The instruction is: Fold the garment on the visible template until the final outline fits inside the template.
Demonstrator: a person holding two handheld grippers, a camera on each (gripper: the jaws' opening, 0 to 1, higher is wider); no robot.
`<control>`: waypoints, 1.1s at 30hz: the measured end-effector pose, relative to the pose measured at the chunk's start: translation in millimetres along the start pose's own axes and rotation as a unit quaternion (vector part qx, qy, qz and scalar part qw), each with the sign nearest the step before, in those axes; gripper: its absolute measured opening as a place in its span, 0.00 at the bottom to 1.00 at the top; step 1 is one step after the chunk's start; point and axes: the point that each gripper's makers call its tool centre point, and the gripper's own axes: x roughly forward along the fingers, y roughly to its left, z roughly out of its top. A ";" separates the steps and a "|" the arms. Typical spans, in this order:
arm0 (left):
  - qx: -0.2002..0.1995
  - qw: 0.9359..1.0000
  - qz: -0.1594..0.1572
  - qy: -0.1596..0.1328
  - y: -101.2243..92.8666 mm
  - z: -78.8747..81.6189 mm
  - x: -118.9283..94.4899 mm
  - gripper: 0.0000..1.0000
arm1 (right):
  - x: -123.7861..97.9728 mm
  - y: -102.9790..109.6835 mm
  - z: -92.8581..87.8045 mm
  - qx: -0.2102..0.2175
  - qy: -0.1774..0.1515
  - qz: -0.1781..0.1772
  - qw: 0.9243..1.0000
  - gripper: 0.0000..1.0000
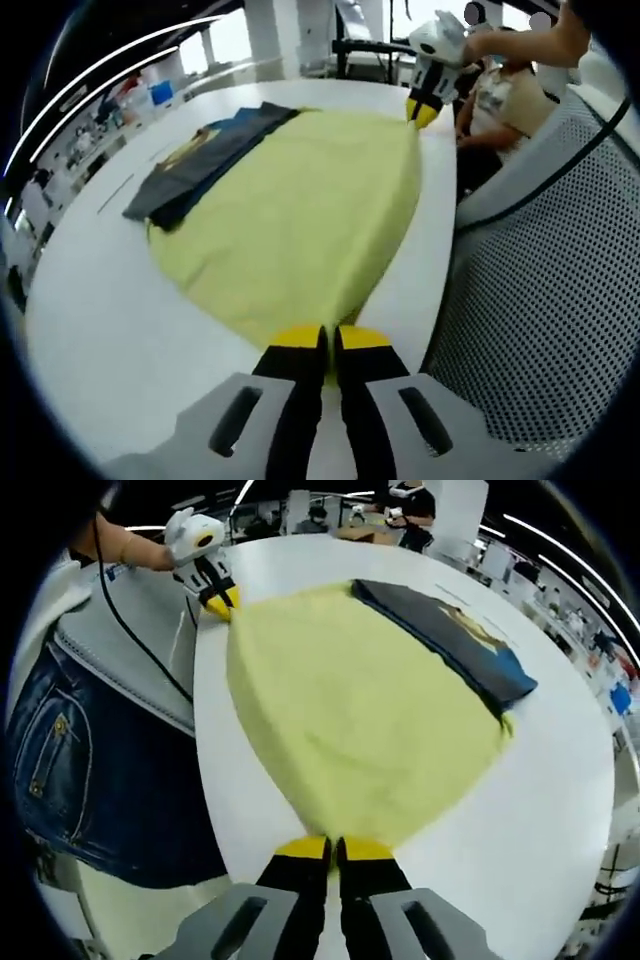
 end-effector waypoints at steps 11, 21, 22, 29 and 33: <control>-0.018 1.000 0.011 -0.008 7.2 7.8 -16.2 0.01 | -13.8 10.0 9.9 0.028 -0.026 0.007 0.999 0.00; -0.028 1.000 0.002 -0.003 3.6 10.5 -33.0 0.01 | -30.1 26.0 18.9 0.034 -0.042 0.026 0.998 0.00; -0.029 1.000 0.001 -0.003 2.8 10.7 -34.5 0.01 | -31.2 27.1 19.2 0.033 -0.042 0.027 0.998 0.00; -0.025 1.000 -0.007 0.002 -2.6 11.2 -43.1 0.01 | -39.7 34.0 22.5 0.033 -0.049 0.038 0.998 0.00; -0.025 1.000 -0.011 0.004 -6.3 11.4 -49.7 0.01 | -44.9 38.8 24.9 0.029 -0.051 0.047 0.997 0.00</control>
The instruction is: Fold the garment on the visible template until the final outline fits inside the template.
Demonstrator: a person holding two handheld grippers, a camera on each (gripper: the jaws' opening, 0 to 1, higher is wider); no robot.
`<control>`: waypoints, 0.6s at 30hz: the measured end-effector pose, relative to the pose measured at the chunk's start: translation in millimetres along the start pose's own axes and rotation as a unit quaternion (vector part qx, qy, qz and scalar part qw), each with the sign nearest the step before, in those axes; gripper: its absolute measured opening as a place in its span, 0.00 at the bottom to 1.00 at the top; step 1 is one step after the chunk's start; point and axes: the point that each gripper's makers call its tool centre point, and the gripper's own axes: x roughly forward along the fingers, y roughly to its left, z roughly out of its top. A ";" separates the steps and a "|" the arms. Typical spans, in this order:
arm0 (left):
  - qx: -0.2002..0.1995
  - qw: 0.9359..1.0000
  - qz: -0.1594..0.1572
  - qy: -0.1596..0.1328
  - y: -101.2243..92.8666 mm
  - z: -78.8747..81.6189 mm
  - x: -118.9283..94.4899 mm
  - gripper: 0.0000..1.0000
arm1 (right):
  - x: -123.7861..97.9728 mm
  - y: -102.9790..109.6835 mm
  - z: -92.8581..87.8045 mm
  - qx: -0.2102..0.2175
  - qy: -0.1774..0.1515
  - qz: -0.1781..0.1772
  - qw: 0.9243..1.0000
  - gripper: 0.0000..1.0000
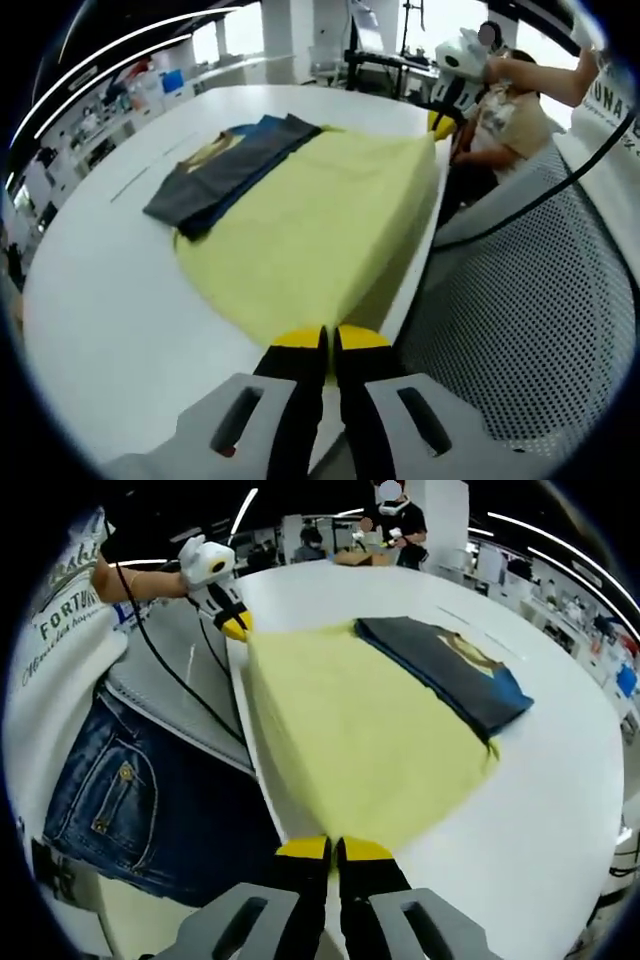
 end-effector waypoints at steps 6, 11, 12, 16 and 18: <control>0.003 1.000 -0.007 0.004 -3.1 -0.4 -10.7 0.01 | -7.2 8.6 5.8 0.001 -0.006 0.019 1.000 0.00; 0.002 1.000 -0.008 0.006 -4.0 4.6 -15.3 0.01 | -10.9 7.8 10.7 -0.008 -0.002 0.022 1.000 0.00; 0.005 1.000 -0.008 0.006 -3.3 5.7 -15.9 0.01 | -11.6 5.8 11.9 -0.010 -0.002 0.021 1.000 0.00; 0.009 1.000 -0.001 0.000 2.4 15.4 -18.6 0.01 | -14.9 -5.6 20.1 -0.020 -0.008 0.006 1.000 0.00; 0.014 1.000 0.004 -0.003 6.3 20.8 -19.6 0.01 | -16.3 -12.7 25.1 -0.026 -0.012 -0.005 1.000 0.00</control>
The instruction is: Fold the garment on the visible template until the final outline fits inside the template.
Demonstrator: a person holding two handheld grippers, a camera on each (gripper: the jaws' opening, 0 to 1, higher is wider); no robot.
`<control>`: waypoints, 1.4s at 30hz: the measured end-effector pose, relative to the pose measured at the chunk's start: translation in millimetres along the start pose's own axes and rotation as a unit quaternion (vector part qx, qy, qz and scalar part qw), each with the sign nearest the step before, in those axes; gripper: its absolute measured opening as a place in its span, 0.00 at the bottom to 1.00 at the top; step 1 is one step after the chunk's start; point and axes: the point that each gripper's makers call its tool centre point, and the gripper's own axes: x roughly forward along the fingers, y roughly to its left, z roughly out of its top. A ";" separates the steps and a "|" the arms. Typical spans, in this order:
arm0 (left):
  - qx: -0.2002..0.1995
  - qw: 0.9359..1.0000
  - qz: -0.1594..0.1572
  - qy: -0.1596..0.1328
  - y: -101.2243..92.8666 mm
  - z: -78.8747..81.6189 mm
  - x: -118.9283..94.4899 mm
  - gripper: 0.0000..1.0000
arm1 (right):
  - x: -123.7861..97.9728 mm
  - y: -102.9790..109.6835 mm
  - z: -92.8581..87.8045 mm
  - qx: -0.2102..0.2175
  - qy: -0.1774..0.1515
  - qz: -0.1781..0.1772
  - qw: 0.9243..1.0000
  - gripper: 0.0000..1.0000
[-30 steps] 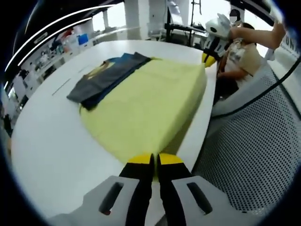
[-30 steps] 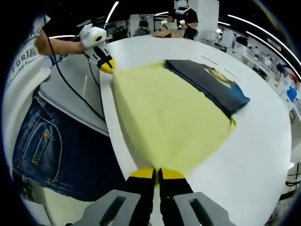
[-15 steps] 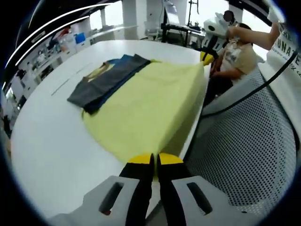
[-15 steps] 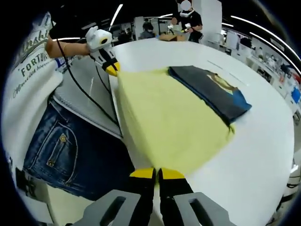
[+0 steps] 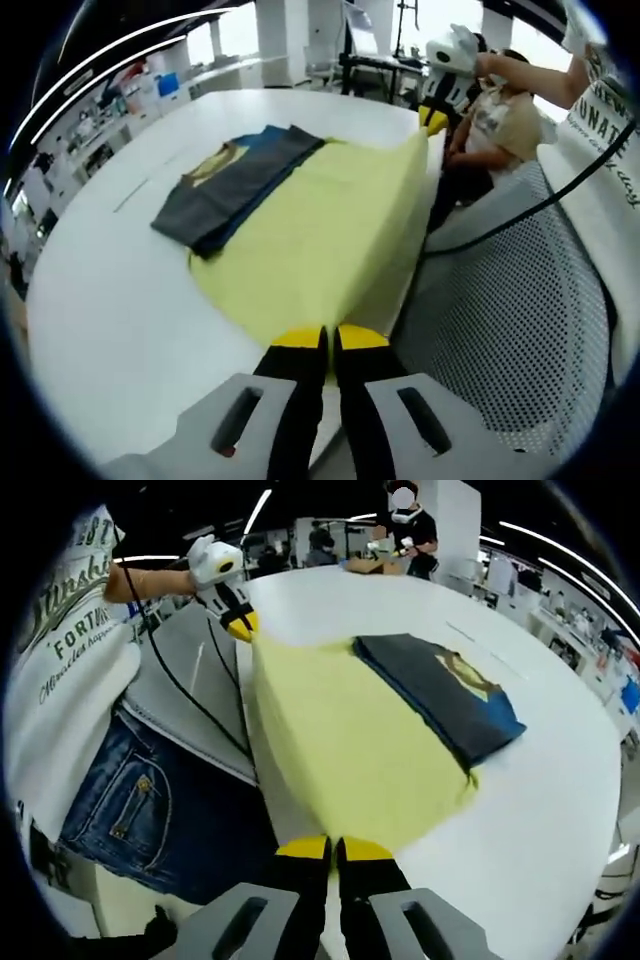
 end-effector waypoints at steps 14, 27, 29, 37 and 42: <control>0.026 0.999 0.036 -0.019 42.2 31.8 1.3 0.01 | -3.9 -42.1 22.6 -0.023 -0.026 -0.059 0.998 0.00; 0.042 0.995 0.071 -0.048 74.5 63.0 -3.6 0.01 | -10.0 -83.7 50.1 -0.054 -0.036 -0.119 0.991 0.00; 0.041 0.995 0.074 -0.051 78.3 65.9 -3.8 0.01 | -11.1 -90.0 54.2 -0.057 -0.039 -0.126 0.990 0.00; 0.040 0.991 0.104 -0.070 100.0 84.6 -6.6 0.01 | -13.9 -112.3 68.0 -0.068 -0.043 -0.153 0.985 0.00; 0.038 0.989 0.118 -0.084 113.4 96.1 -8.5 0.01 | -17.1 -128.1 80.2 -0.066 -0.052 -0.172 0.981 0.00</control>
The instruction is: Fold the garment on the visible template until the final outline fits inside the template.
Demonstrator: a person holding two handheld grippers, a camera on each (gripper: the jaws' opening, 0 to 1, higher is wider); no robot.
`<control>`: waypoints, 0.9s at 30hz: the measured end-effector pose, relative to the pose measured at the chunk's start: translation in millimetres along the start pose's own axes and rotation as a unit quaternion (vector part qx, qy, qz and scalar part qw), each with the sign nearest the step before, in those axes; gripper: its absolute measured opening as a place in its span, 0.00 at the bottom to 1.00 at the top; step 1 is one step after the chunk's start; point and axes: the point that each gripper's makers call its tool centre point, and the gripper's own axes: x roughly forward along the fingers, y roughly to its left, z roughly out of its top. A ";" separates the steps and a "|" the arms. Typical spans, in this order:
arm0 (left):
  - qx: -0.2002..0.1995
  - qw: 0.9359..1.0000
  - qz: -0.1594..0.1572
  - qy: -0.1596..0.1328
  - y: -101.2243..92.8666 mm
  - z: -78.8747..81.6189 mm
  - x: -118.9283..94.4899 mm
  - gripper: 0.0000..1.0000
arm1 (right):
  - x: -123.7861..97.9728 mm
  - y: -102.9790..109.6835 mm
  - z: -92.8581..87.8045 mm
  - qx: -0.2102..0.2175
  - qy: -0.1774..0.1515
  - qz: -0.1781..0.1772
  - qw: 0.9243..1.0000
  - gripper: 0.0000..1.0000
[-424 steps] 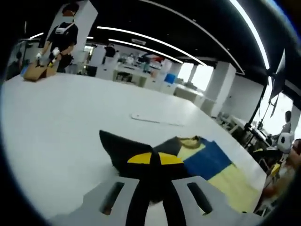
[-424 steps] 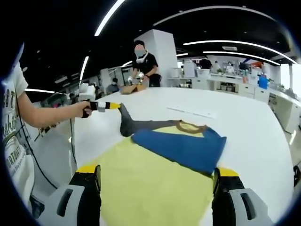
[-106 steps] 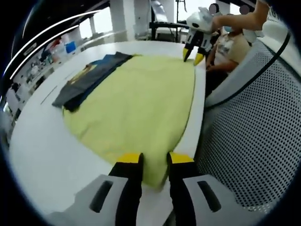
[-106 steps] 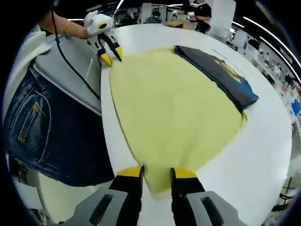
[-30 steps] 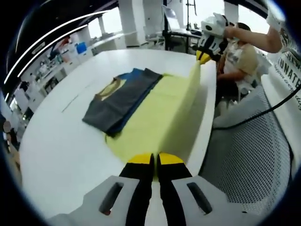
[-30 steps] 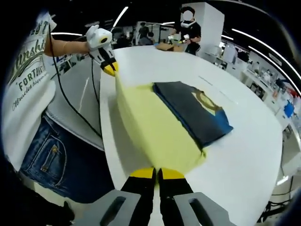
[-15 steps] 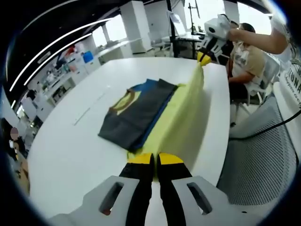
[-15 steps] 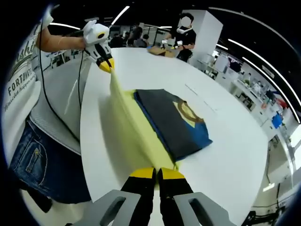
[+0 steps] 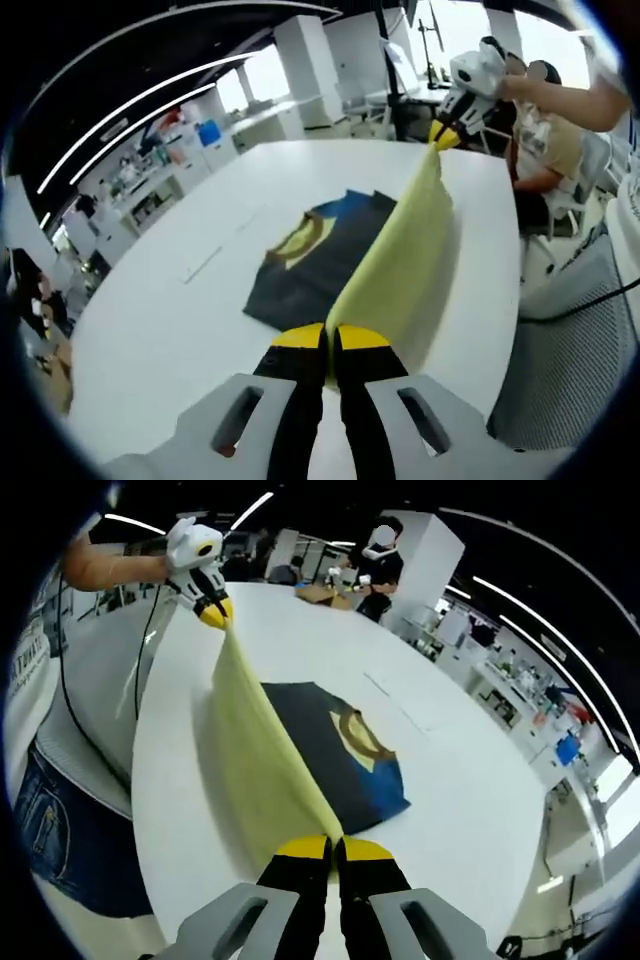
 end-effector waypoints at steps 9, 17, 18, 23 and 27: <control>-0.001 1.000 0.019 -0.012 18.2 13.2 5.0 0.01 | 10.1 -24.8 13.0 -0.013 0.004 -0.034 0.999 0.00; -0.005 0.999 0.047 -0.025 40.1 26.6 10.1 0.01 | 19.7 -46.8 23.4 -0.021 0.010 -0.064 0.998 0.00; 0.000 0.998 0.050 -0.025 42.1 27.8 10.7 0.01 | 20.1 -49.2 24.6 -0.020 0.009 -0.068 0.997 0.00; 0.000 0.997 0.063 -0.033 54.0 37.6 16.3 0.01 | 22.5 -64.8 30.1 -0.025 0.015 -0.096 0.995 0.00; 0.005 0.997 0.073 -0.031 63.1 40.4 21.4 0.01 | 25.6 -76.0 36.6 -0.025 0.015 -0.118 0.993 0.00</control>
